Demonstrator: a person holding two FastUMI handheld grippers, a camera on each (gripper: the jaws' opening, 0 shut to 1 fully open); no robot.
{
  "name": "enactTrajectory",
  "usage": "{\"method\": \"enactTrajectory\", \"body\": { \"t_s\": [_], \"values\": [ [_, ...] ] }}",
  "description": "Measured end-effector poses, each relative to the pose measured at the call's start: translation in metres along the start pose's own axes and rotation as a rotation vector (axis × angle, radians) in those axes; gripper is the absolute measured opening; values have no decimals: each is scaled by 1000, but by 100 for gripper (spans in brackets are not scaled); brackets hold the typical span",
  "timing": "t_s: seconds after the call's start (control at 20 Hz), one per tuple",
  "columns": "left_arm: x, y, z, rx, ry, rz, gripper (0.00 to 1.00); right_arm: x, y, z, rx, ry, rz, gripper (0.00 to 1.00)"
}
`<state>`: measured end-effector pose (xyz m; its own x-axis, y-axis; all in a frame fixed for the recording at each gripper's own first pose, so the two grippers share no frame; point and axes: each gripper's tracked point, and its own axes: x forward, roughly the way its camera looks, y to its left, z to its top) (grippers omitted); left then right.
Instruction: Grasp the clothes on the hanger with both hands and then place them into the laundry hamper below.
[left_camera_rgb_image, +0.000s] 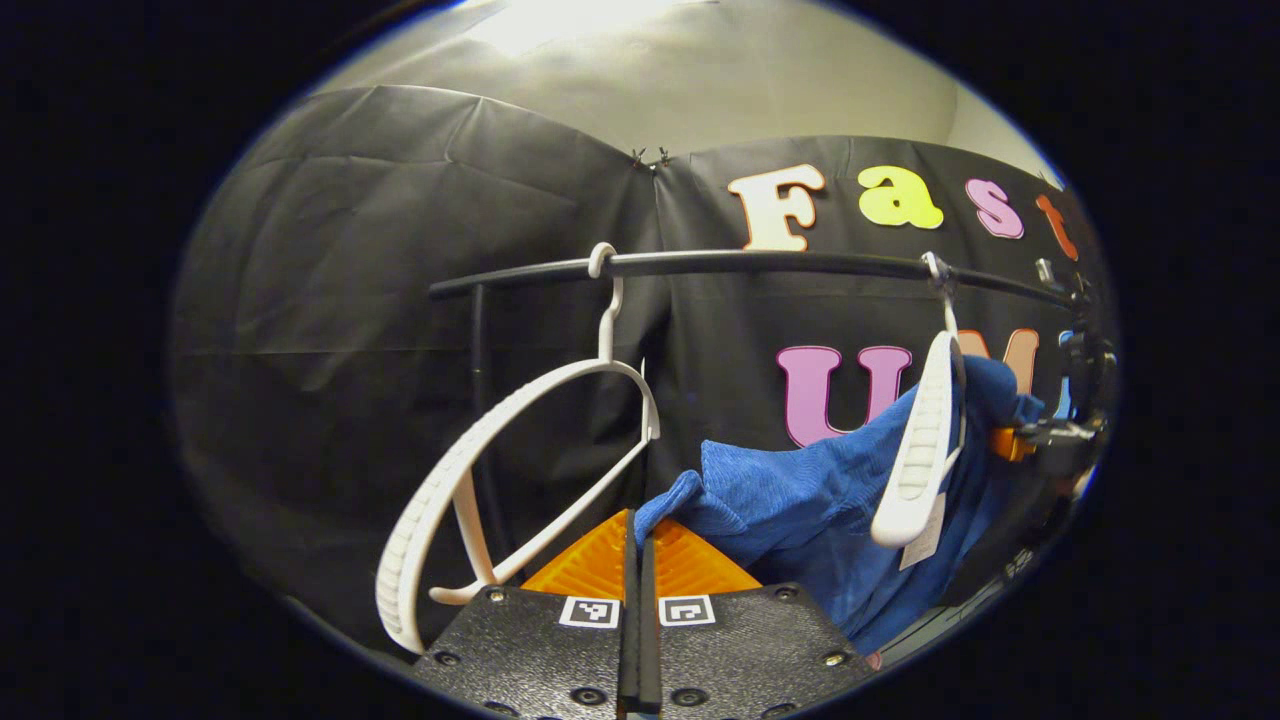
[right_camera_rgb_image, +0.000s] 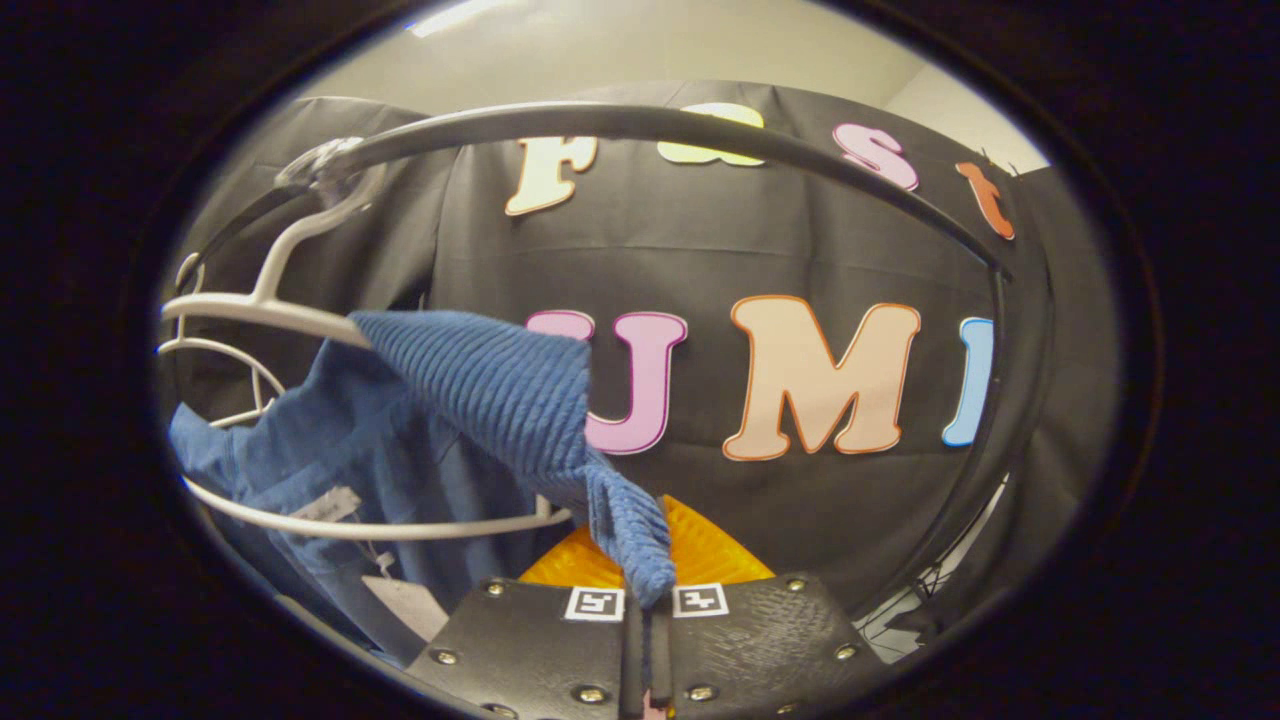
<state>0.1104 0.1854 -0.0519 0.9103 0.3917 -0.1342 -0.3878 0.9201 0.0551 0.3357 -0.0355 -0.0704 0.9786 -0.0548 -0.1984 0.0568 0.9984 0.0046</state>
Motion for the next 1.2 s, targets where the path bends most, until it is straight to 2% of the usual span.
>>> {"method": "enactTrajectory", "body": {
  "t_s": [0.1,0.15,0.2,0.45,0.8,1.2],
  "values": [
    [6,-1,-5,4,5,1,0,13,-12,16,-5,-26,-15,3],
    [8,0,-5,-1,1,4,0,19,-18,19,-11,-32,-21,0],
    [10,0,-4,-11,-7,4,0,24,-21,20,-14,-32,-25,3],
    [18,-5,-5,-12,-23,-14,0,45,-29,17,-21,-27,-40,4],
    [26,-15,-24,10,7,-47,0,61,-26,-14,-22,37,-50,3],
    [31,-24,-64,15,76,-75,0,54,-19,-60,-32,119,-38,4]
  ]
}}
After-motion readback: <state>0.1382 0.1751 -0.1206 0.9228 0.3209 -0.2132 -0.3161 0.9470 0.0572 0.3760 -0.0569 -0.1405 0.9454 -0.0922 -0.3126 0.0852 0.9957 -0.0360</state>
